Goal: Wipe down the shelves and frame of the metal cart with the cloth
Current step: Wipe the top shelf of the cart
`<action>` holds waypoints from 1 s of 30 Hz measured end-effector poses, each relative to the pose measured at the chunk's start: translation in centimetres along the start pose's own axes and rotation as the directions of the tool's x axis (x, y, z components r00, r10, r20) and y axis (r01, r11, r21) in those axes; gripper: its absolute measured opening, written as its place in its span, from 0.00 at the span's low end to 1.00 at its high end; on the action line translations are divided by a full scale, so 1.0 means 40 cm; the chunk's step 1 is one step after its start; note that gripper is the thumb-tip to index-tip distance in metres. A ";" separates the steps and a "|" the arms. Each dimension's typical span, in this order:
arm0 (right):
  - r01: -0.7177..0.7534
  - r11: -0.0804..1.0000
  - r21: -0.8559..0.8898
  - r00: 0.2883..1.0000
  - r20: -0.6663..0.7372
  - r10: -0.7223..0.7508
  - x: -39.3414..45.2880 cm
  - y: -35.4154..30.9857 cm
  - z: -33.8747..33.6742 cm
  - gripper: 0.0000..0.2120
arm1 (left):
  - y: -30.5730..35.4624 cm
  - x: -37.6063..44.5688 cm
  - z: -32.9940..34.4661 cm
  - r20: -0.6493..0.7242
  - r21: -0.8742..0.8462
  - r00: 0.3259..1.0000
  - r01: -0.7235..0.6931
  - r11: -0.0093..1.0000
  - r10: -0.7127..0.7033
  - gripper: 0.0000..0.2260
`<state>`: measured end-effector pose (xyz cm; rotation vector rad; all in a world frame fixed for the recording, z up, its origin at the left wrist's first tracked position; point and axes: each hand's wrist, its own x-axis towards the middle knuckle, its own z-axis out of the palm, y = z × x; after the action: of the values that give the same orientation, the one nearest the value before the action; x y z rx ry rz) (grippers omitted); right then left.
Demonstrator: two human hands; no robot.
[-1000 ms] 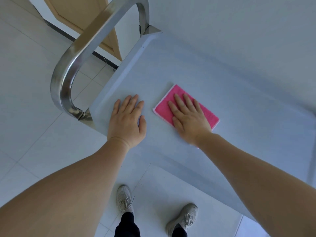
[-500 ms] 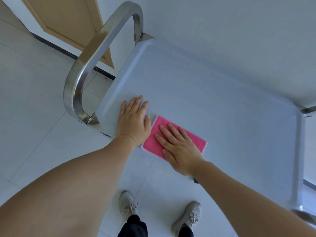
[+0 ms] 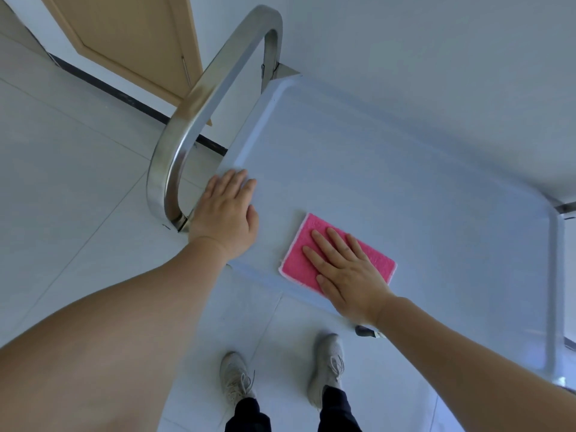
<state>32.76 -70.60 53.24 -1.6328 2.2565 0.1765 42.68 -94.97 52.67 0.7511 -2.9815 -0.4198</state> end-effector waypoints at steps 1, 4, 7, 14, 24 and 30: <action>0.004 1.000 0.002 1.000 0.000 -0.004 0.012 -0.002 -0.004 0.25 | 0.000 -0.002 0.000 -0.011 -0.019 1.000 0.010 1.000 -0.010 0.24; 0.029 1.000 -0.006 1.000 -0.011 -0.029 0.054 0.004 -0.014 0.25 | -0.001 -0.005 0.000 -0.020 -0.047 0.999 0.034 0.998 -0.035 0.24; 0.115 0.992 -0.045 0.993 -0.001 -0.115 0.090 0.038 -0.023 0.25 | -0.001 -0.007 0.003 -0.009 -0.081 0.999 0.044 0.996 -0.045 0.24; 0.111 0.991 -0.071 0.992 -0.059 -0.115 0.222 0.169 -0.084 0.27 | 0.000 -0.008 0.005 -0.009 -0.107 0.997 0.078 0.991 -0.080 0.24; -0.139 0.990 -0.023 0.984 -0.119 0.135 0.394 0.369 -0.154 0.26 | 0.007 -0.009 -0.008 0.001 -0.063 0.998 0.063 0.996 -0.063 0.27; -0.282 0.959 0.024 0.946 -0.163 0.282 0.471 0.424 -0.189 0.26 | 0.006 -0.003 -0.008 0.025 -0.027 0.998 0.065 0.998 -0.064 0.28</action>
<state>10.09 -84.16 51.96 -1.3605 2.6106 0.1144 42.71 -94.78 53.04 0.8476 -2.9736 -0.4756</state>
